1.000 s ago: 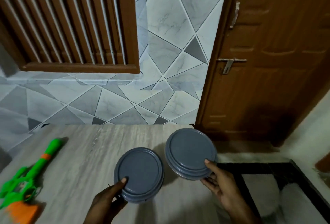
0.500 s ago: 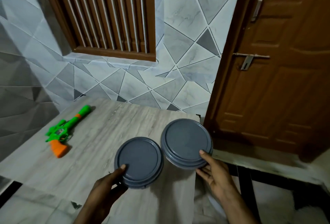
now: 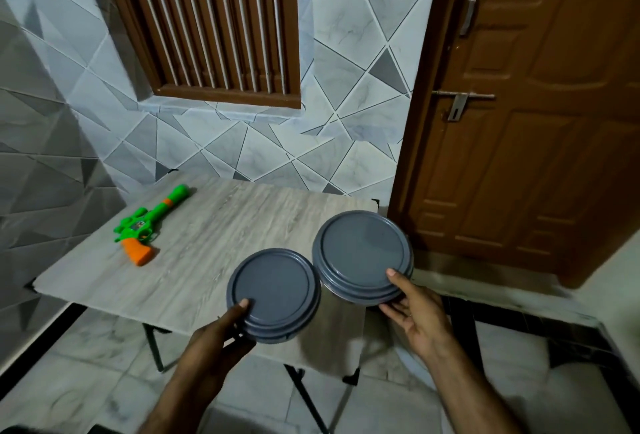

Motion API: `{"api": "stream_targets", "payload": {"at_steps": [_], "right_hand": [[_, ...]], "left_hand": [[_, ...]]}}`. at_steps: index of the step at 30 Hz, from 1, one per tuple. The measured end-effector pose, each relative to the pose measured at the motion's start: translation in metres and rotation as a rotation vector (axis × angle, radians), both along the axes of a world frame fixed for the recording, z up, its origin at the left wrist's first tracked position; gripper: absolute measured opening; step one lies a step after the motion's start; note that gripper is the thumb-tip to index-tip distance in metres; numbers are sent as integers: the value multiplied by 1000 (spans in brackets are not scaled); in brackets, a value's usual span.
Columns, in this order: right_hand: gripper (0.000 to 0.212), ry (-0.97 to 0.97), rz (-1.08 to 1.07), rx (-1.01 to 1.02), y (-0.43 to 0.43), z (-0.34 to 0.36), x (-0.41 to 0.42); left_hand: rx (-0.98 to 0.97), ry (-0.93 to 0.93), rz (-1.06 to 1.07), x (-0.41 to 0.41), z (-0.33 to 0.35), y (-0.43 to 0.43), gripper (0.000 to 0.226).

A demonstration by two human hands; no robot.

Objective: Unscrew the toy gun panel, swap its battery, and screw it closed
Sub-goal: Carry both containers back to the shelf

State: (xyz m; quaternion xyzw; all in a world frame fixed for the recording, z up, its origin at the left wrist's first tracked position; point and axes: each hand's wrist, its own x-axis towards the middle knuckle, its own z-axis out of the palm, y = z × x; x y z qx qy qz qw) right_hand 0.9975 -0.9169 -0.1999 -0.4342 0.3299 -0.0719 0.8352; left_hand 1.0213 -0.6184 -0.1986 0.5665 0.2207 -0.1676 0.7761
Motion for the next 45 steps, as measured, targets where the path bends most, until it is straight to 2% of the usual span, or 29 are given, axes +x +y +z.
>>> {"api": "stream_targets", "payload": {"at_steps": [8, 12, 16, 22, 27, 34, 39, 45], "right_hand": [[26, 5, 18, 0, 16, 2, -79], [29, 15, 56, -10, 21, 6, -115], [32, 11, 87, -16, 20, 11, -149], [40, -4, 143, -43, 17, 17, -192], [33, -25, 239, -77, 20, 16, -241], [30, -46, 377, -104, 41, 15, -312], [19, -45, 483, -101, 76, 17, -357], [15, -74, 645, -142, 137, 25, -411]], "left_hand": [[3, -9, 29, -87, -3, 19, 40], [7, -19, 53, -135, 0, 20, 35], [0, -13, 83, -179, 5, 21, 44], [5, -40, 147, -246, 10, 17, 38], [-7, -29, 259, -318, 4, 15, 32], [-35, -4, 372, -419, -3, 32, 50], [-47, 9, 531, -493, -5, 54, 36], [-81, -9, 677, -582, -5, 101, 40]]}}
